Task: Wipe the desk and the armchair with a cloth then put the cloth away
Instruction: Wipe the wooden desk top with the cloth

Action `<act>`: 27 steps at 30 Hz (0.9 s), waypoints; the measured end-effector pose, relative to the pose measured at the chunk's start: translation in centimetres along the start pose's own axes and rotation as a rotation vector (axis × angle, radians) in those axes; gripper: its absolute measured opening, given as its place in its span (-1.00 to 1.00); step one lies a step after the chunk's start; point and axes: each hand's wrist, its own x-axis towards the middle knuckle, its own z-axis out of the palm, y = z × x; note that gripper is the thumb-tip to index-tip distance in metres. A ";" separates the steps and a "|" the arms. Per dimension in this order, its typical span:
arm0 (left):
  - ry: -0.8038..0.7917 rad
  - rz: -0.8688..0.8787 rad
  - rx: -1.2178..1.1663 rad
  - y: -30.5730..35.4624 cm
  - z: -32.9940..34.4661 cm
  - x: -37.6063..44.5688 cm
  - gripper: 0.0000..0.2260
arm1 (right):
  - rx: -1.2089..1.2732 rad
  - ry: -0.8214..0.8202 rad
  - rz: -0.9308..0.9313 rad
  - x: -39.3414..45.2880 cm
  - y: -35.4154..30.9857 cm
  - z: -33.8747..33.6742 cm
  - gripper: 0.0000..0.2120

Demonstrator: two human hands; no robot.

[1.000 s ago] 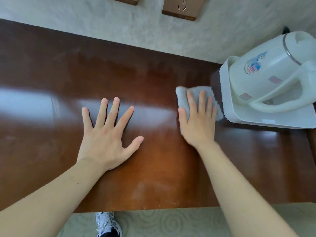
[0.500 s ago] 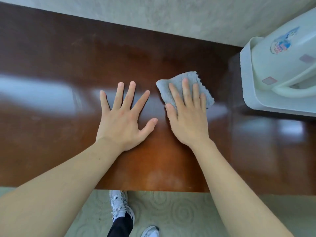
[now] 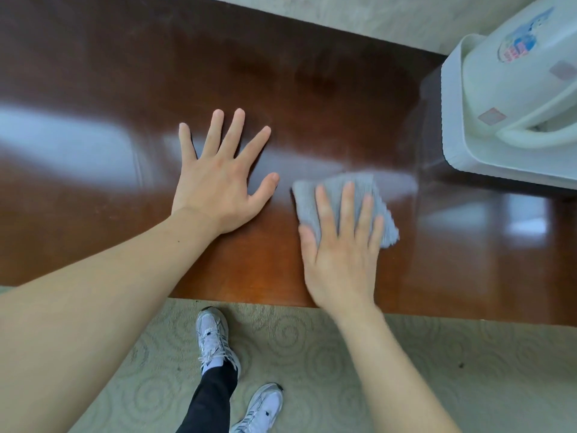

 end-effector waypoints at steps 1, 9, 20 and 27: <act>-0.001 -0.001 -0.002 0.0 0.0 0.0 -0.36 | -0.003 0.011 -0.002 2.4 0.3 -0.3 -0.41; 0.009 0.001 -0.008 0.0 0.0 0.0 -0.37 | 0.028 0.002 0.125 17.0 1.0 -2.0 -0.43; -0.014 -0.005 -0.006 -0.1 0.1 0.1 -0.37 | 0.045 -0.011 0.098 -7.4 -0.2 0.9 -0.41; -0.037 0.006 -0.002 0.0 0.0 0.1 -0.35 | -0.022 0.025 0.079 7.6 0.9 -1.3 -0.43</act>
